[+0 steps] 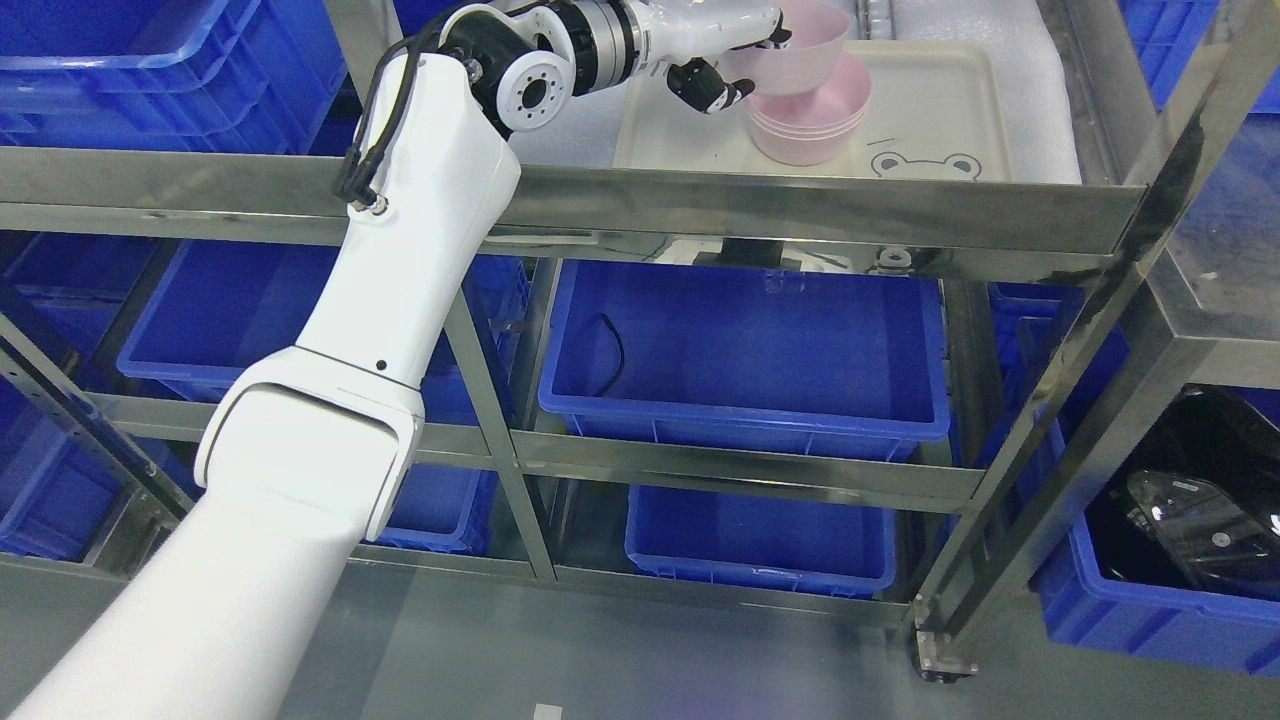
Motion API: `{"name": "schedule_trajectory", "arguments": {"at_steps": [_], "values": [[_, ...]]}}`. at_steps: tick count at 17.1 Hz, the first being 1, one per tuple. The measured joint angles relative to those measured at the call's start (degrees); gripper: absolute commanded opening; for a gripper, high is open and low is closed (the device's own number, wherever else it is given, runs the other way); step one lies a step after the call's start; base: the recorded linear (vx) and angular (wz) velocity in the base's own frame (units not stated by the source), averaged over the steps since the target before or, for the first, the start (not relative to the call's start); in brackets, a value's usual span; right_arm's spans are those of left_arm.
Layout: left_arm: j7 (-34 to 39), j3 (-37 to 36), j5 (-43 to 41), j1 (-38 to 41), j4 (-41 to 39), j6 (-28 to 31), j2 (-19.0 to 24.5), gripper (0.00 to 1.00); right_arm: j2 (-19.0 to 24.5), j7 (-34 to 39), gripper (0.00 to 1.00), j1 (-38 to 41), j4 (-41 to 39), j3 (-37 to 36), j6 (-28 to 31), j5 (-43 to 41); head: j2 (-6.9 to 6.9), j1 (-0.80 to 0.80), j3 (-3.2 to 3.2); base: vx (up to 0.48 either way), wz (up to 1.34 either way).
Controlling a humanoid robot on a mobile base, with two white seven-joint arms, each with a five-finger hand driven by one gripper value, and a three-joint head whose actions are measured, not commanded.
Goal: Stack pink IKEA bowl on shelf middle layer
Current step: 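Carry the pink bowl over the tray and lower it onto the other pink bowl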
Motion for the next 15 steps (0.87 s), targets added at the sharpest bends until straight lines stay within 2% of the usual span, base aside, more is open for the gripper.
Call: {"name": "schedule_trajectory", "arguments": {"at_steps": [15], "values": [[8.80, -6.60, 1.54, -2.10, 5.46, -2.41, 0.00, 0.06, 0.00, 0.00, 1.00, 0.00, 0.00, 0.00, 0.00, 0.00, -0.01, 0.00, 0.00, -0.001, 0.01]]}}
